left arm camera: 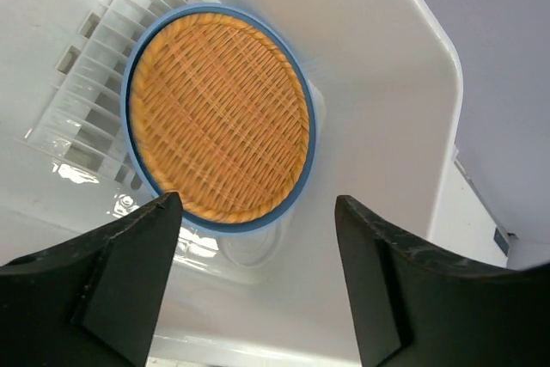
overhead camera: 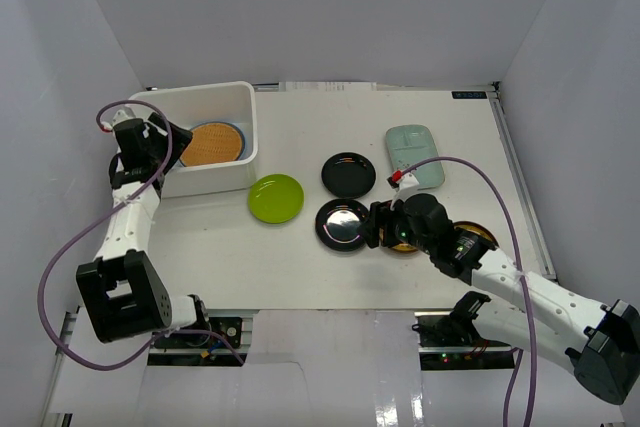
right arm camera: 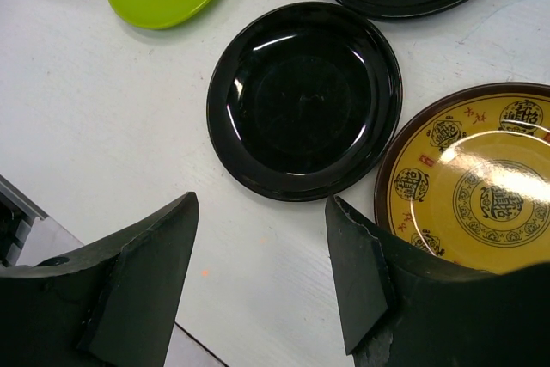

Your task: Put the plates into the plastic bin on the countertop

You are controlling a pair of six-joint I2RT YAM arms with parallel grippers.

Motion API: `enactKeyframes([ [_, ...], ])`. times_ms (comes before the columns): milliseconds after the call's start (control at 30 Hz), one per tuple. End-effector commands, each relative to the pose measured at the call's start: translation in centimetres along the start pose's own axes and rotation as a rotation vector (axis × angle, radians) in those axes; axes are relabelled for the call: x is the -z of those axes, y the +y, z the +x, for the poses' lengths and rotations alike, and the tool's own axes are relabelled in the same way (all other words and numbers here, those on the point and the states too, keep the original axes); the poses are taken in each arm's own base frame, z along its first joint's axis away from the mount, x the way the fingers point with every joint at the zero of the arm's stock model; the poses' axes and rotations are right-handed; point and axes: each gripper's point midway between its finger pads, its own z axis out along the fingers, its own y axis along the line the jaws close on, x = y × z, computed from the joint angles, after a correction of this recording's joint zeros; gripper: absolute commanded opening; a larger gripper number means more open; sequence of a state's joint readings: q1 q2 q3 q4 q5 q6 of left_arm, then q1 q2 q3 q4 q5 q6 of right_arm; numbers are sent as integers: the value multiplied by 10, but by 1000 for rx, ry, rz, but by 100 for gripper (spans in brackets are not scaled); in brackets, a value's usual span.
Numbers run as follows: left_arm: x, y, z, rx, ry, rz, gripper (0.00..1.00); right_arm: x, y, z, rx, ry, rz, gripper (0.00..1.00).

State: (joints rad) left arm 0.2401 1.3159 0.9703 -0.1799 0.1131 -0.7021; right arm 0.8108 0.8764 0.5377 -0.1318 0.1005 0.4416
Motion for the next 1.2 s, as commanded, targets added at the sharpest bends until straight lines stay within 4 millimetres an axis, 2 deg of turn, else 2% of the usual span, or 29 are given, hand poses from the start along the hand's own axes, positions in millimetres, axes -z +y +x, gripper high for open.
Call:
enactKeyframes([
  [0,16,-8,-10,-21,-28,18,84,-2,-1,-7,-13,-39,5,67],
  [100,34,-33,-25,-19,-65,101,89,-1,-2,-9,-15,-46,13,67],
  [133,47,-49,-38,-24,-99,147,89,-1,-3,-10,-17,-48,19,67],
  [233,72,-81,-49,-33,-122,248,92,-2,-5,-12,-28,-54,32,67],
  [267,87,-91,-49,-40,-130,284,91,-3,-5,-12,-30,-54,35,67],
  [333,102,-101,-44,-51,-118,330,91,-3,-7,-13,-40,-59,47,67],
  [367,116,-105,-33,-64,-107,355,91,-3,-7,-13,-43,-61,48,67],
  [433,128,-105,-16,-80,-70,381,90,-2,-9,-14,-49,-69,57,66],
  [467,128,-95,6,-78,-12,370,89,-2,-9,-14,-49,-71,58,66],
  [500,142,-94,15,-83,-3,391,88,-1,-9,-14,-50,-75,59,65],
  [567,150,-83,46,-80,85,385,85,-1,-11,-13,-51,-77,67,64],
  [600,151,-70,66,-76,127,365,84,-1,-13,-12,-51,-78,72,63],
  [667,150,-56,95,-56,208,337,80,-1,-15,-11,-53,-78,78,61],
  [700,146,-41,114,-43,250,314,79,-1,-15,-10,-53,-77,80,60],
  [800,140,-20,141,9,308,276,74,-1,-17,-9,-58,-78,85,59],
  [867,136,-15,147,24,311,277,72,-1,-19,-4,-65,-73,91,58],
  [933,131,-7,165,58,362,273,71,-3,-20,-1,-68,-69,89,58],
  [1000,126,-5,170,91,361,276,71,-4,-20,0,-70,-65,86,58],
  [1033,121,4,179,106,376,254,69,-5,-18,0,-71,-66,77,58],
  [1067,119,2,181,112,369,268,68,-6,-17,0,-70,-67,73,57],
  [1100,113,7,182,145,352,241,67,-7,-17,0,-71,-67,69,57],
  [1133,108,18,191,162,358,211,66,-8,-17,0,-71,-65,68,57],
  [1167,107,13,199,157,370,237,66,-8,-17,2,-70,-63,67,57],
])
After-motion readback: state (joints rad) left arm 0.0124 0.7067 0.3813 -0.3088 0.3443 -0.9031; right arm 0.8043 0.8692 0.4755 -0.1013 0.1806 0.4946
